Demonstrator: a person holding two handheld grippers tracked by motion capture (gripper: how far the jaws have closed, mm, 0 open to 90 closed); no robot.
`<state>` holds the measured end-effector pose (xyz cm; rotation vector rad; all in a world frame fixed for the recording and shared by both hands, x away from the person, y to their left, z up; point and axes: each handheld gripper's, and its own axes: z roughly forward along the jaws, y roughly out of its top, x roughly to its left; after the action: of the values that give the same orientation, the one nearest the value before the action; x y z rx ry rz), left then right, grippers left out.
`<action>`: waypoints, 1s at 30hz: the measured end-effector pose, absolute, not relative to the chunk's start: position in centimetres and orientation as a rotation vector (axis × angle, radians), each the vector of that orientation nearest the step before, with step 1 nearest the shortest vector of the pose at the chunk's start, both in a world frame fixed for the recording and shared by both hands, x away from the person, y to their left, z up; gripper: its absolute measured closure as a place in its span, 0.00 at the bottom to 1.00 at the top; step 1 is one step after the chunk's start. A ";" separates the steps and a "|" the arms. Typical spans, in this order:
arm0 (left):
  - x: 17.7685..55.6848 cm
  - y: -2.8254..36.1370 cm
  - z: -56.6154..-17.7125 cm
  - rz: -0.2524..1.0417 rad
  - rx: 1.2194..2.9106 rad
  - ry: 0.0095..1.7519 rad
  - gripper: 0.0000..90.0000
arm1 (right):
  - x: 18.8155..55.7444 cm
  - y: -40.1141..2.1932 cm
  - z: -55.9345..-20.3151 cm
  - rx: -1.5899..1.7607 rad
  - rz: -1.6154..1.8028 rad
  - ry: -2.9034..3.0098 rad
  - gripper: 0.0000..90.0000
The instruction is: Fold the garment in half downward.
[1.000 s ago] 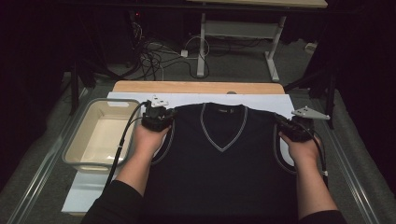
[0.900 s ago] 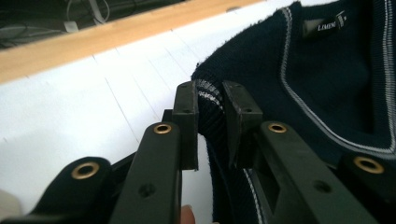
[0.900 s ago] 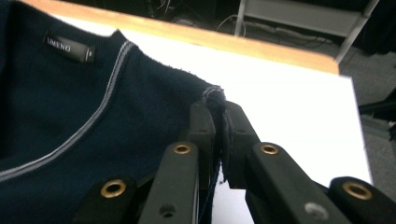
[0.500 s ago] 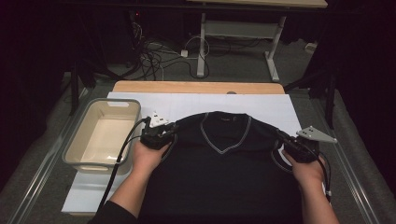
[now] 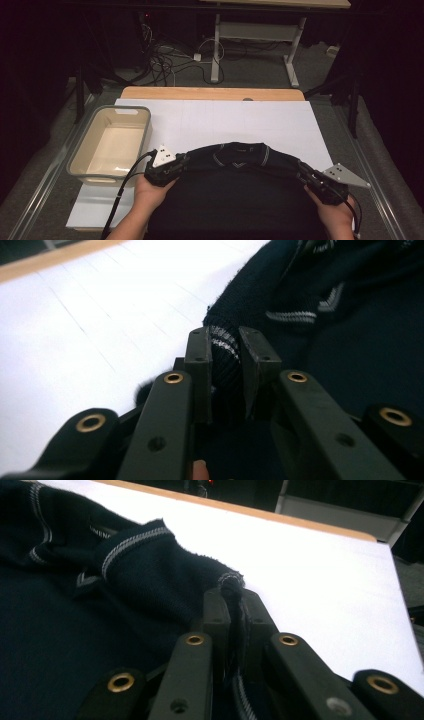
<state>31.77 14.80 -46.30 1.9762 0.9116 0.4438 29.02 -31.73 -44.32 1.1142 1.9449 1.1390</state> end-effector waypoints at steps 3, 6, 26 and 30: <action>30.8 14.9 -47.0 0.437 1.985 0.893 0.83 | 27.9 -32.0 -45.1 1.113 1.150 1.941 0.95; 30.1 15.1 -47.5 0.425 1.990 0.879 0.83 | 27.0 -32.5 -45.7 1.127 1.179 1.932 0.95; 26.3 17.6 -48.2 0.339 1.976 0.799 0.81 | 22.5 -33.2 -46.5 1.093 1.159 1.989 0.95; 25.0 17.7 -48.5 0.325 1.995 0.788 0.81 | 21.6 -33.3 -46.7 1.090 1.157 1.996 0.95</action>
<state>25.00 17.66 -48.49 1.9950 0.7875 0.3251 21.60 -33.29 -46.65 1.0896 1.9958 1.1573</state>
